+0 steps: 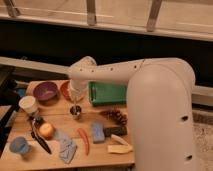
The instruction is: Place fork in metal cup
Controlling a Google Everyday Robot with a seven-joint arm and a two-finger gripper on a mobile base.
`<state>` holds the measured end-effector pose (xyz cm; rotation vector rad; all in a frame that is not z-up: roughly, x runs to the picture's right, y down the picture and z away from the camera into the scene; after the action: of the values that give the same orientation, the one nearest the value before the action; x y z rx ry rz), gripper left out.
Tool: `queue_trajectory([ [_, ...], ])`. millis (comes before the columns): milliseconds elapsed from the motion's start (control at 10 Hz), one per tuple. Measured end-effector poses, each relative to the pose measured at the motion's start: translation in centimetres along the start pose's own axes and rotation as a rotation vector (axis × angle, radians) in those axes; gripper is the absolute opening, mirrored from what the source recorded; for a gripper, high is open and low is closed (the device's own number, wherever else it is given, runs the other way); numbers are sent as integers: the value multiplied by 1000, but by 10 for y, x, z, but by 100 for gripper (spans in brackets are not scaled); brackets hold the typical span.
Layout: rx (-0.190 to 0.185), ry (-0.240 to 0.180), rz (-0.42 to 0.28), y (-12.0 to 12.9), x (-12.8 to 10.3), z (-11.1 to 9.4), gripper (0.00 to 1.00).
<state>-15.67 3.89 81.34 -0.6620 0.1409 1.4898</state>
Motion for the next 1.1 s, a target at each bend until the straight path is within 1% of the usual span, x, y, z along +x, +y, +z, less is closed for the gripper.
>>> queue_trajectory([
  [200,10,-10,-2,-2,-7,2,0],
  [300,14,-7,3,-5,-7,7,0],
  [800,13,15,52,-19,4,28,0],
  [1100,8,25,71,-21,11,35,0],
])
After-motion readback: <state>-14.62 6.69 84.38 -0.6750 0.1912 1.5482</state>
